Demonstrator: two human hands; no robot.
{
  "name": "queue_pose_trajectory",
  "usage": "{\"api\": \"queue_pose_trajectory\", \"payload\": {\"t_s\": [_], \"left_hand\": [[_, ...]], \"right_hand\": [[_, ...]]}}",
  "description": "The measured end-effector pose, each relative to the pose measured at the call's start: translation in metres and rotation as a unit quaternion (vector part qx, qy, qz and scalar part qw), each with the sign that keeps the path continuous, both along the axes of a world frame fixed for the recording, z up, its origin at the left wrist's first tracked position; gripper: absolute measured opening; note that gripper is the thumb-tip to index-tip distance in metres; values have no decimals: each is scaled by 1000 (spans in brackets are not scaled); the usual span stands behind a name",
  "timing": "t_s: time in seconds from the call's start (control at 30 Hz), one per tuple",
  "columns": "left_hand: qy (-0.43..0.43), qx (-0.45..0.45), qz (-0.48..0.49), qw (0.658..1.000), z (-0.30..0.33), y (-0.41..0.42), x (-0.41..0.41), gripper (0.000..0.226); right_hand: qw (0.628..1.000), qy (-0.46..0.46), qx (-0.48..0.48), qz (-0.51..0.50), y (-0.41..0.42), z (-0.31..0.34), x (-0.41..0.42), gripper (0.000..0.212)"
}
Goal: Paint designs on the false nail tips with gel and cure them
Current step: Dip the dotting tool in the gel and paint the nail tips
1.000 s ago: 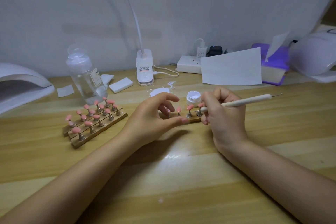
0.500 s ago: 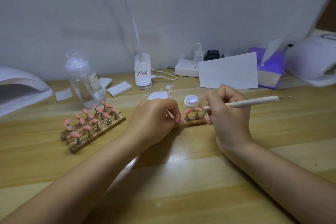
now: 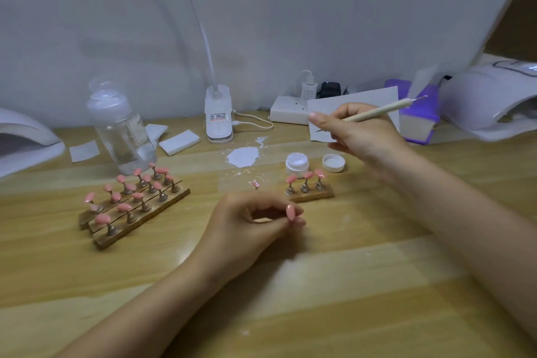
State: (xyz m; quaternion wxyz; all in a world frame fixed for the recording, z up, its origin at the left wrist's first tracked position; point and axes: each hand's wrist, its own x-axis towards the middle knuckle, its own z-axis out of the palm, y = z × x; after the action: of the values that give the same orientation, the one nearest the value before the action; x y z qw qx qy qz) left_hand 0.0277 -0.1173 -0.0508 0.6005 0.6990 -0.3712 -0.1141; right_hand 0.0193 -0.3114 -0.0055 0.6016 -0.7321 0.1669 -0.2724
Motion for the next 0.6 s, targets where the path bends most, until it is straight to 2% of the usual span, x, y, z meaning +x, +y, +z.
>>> {"api": "queue_pose_trajectory", "payload": {"t_s": [0.07, 0.2, 0.37, 0.6], "left_hand": [[24, -4, -6, 1000, -2, 0, 3, 10], [-37, 20, -33, 999, -2, 1, 6, 13], [-57, 29, -46, 997, -3, 2, 9, 20], [-40, 28, -23, 999, -5, -1, 8, 16]], "right_hand": [[998, 26, -53, -1, -1, 0, 9, 38], [986, 64, -152, -9, 3, -7, 26, 41], [977, 99, -188, -2, 9, -20, 35, 40], [960, 132, -248, 8, 13, -19, 36, 34]]}}
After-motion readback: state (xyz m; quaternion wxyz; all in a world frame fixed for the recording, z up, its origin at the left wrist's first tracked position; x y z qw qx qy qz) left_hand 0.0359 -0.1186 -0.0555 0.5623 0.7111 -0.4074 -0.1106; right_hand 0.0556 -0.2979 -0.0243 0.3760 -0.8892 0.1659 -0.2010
